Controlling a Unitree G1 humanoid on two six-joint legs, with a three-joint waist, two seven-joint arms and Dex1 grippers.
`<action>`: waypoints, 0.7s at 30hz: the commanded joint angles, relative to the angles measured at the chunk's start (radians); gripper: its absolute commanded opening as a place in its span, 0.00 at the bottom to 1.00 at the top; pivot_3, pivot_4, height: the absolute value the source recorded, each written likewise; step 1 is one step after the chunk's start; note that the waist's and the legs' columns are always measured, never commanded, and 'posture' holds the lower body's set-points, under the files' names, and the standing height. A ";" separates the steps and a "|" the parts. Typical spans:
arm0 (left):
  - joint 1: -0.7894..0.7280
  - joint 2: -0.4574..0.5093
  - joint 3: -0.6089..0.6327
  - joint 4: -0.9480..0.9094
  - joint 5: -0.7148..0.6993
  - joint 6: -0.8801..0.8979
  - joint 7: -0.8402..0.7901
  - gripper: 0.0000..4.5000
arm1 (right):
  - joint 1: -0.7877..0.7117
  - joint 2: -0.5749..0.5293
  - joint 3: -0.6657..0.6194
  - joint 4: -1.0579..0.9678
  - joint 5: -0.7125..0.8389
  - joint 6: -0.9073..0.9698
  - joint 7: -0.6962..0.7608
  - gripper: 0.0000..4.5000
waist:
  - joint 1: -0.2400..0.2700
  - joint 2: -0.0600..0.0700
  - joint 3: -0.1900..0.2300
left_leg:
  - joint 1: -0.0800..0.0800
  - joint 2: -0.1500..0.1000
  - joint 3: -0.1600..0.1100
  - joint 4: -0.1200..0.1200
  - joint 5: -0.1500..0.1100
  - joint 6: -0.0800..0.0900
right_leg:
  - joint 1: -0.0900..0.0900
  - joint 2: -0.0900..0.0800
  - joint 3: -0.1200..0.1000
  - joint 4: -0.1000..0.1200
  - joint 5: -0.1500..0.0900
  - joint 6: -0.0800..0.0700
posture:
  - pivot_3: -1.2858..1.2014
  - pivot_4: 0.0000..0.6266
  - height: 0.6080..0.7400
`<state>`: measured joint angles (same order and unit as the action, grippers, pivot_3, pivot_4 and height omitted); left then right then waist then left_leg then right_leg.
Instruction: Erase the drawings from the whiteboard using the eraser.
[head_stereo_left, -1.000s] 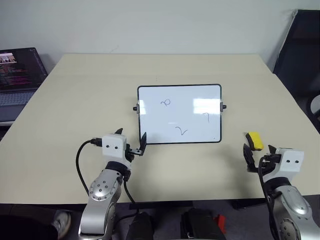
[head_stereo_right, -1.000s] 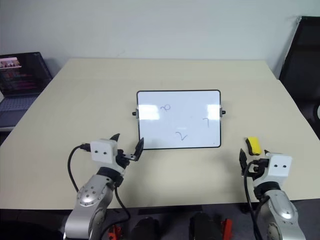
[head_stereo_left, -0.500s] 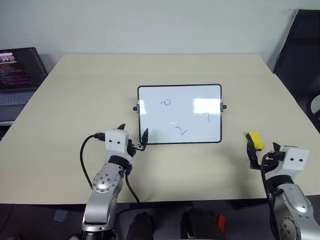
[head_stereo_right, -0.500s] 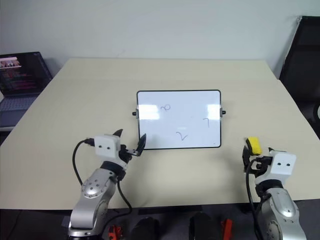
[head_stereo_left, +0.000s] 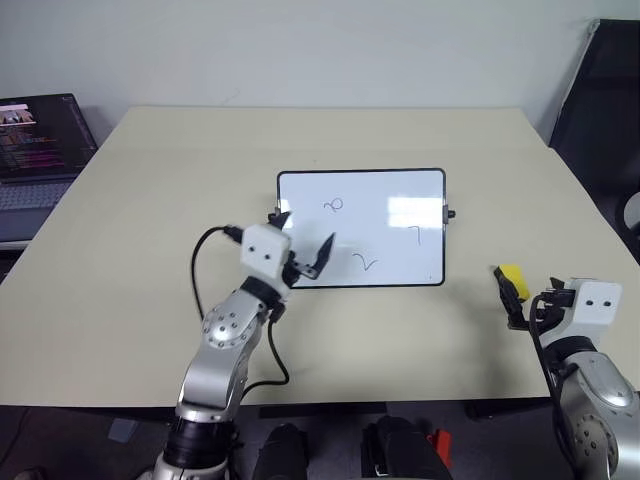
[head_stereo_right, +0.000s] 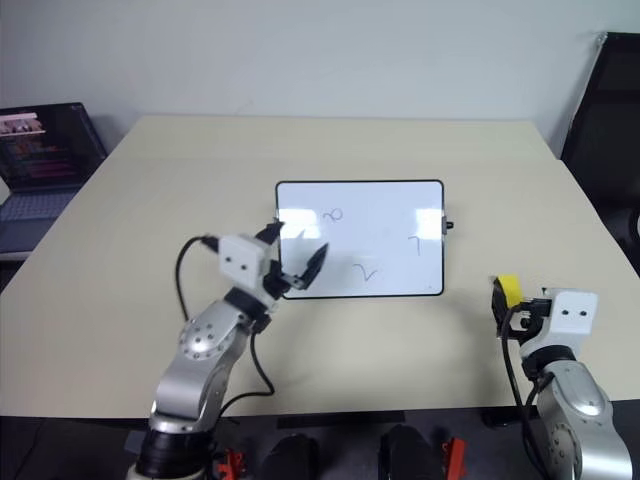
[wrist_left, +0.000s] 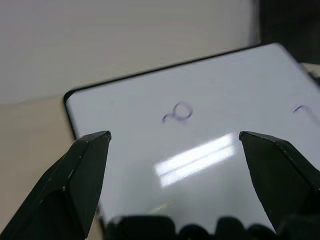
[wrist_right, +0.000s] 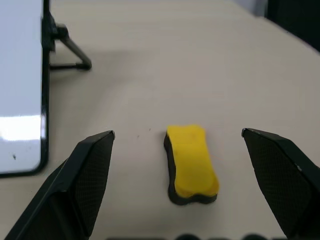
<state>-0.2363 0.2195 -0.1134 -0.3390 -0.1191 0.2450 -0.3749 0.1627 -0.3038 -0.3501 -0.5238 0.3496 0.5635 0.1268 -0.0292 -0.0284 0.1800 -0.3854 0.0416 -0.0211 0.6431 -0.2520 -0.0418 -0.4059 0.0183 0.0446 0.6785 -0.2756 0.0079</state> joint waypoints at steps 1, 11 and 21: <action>-0.058 0.018 -0.069 0.001 -0.067 -0.006 -0.143 1.00 | -0.034 -0.019 -0.047 -0.002 0.056 0.079 0.000 0.99 | -0.001 0.000 0.000 | 0.000 0.000 0.000 0.000 0.000 0.000 | 0.000 0.000 0.000 0.000 0.000 0.000 | 0.52 0.24 1.00; -0.116 0.084 -0.215 0.041 -0.169 0.054 -0.443 1.00 | -0.157 -0.070 -0.075 0.162 0.080 0.140 0.031 0.99 | -0.005 0.000 0.000 | 0.001 0.000 0.001 0.000 0.000 0.000 | 0.000 0.001 0.001 0.000 0.000 0.000 | 0.52 0.24 1.00; -0.141 0.112 -0.211 0.093 -0.171 0.075 -0.499 1.00 | -0.255 -0.071 -0.049 0.266 0.071 0.140 0.042 0.99 | -0.004 0.001 0.000 | 0.001 0.000 0.000 0.000 0.000 0.000 | 0.000 0.002 0.001 0.000 0.000 0.000 | 0.52 0.24 1.00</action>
<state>-0.3662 0.3299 -0.3347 -0.2361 -0.2872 0.3293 -0.8661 -0.0799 -0.3599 -0.3958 -0.2500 0.4170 0.7123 0.1599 -0.0331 -0.0279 0.1801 -0.3847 0.0419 -0.0208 0.6434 -0.2519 -0.0414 -0.4059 0.0199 0.0457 0.6790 -0.2755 0.0083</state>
